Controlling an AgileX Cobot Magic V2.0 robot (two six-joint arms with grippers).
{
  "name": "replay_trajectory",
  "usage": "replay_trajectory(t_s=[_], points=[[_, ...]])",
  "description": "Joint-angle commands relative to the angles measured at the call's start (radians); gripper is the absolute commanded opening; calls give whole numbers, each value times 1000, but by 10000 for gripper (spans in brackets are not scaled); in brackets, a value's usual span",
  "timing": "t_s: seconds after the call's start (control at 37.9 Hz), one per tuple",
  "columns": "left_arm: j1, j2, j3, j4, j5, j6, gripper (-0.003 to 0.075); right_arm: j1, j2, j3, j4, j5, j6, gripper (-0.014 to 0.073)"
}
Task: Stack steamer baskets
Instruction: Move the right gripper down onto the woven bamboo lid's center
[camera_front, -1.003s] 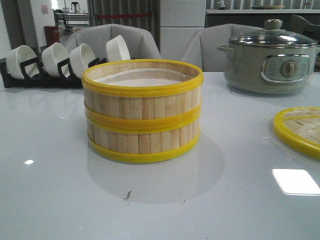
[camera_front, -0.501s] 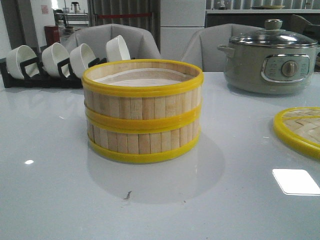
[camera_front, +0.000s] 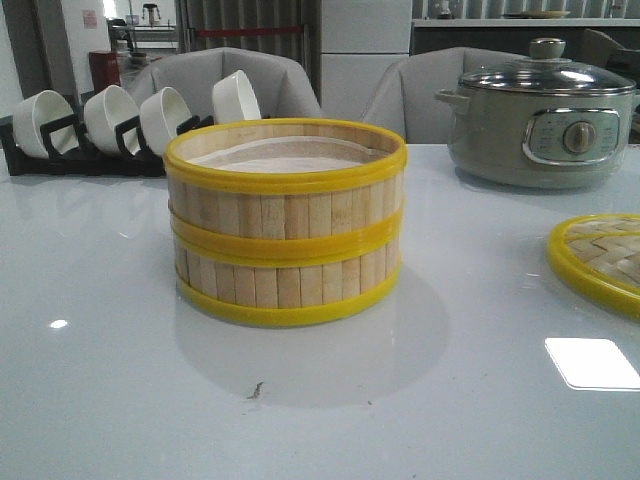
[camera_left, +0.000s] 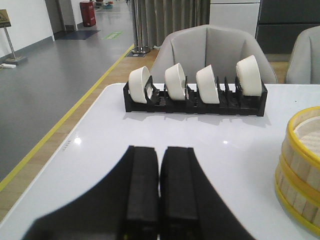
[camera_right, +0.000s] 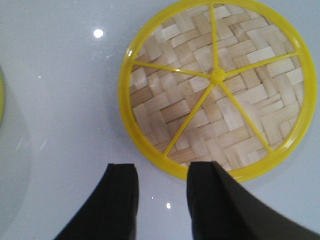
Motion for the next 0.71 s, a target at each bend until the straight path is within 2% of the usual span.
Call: replay_trajectory(t_s=[0.0,0.45,0.69], points=[[-7,15,-28,10,-74,-5,87,-35,64,-96,-16,-10,-10,361],[-7,15,-28,10,-74,-5,87,-97,360,-349,-93,91,-10,360],[-7,15,-28,10,-74,-5,87,-97,412,-376,-100,95,-10,360]])
